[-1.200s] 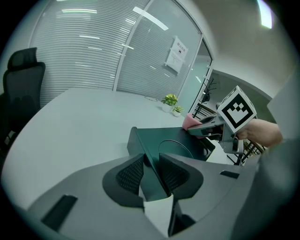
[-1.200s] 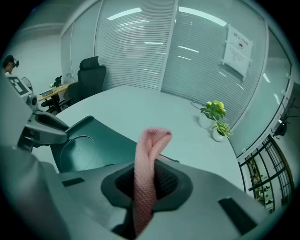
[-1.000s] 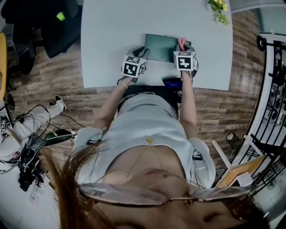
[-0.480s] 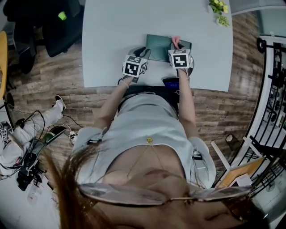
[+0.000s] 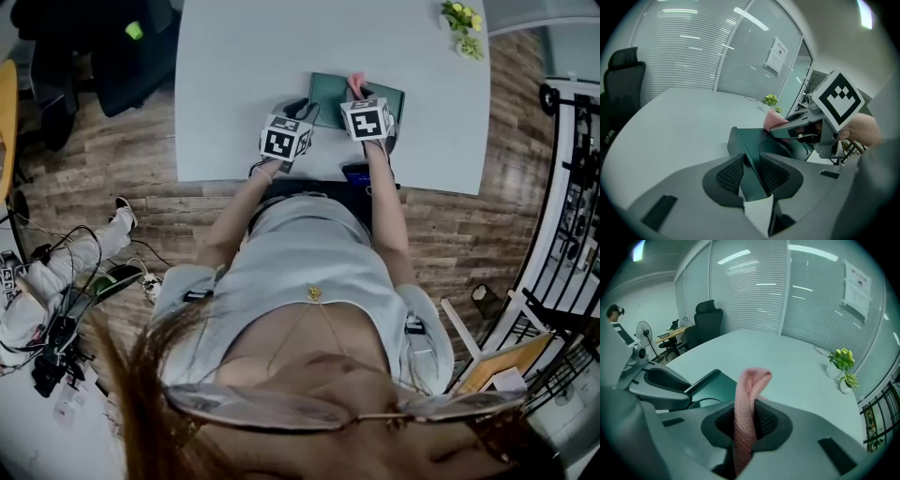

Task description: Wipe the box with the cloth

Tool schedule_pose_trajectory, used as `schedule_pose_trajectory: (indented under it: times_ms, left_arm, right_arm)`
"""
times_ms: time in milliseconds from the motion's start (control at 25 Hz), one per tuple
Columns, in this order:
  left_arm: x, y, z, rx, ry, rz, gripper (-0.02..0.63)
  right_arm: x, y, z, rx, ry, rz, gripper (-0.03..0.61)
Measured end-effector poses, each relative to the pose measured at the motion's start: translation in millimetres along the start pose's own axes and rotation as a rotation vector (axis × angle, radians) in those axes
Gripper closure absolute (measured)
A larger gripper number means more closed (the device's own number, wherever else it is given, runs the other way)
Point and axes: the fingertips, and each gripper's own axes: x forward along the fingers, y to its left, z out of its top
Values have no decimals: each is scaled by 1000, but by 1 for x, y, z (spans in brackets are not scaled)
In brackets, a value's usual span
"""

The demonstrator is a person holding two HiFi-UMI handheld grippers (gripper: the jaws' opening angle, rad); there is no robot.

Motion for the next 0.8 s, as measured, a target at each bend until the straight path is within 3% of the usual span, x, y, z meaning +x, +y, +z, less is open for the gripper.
schedule_pose_trajectory:
  times_ms: [800]
  left_arm:
    - [-7, 1, 1, 3, 0, 3, 497]
  right_arm:
    - [14, 57, 33, -96, -9, 121, 532]
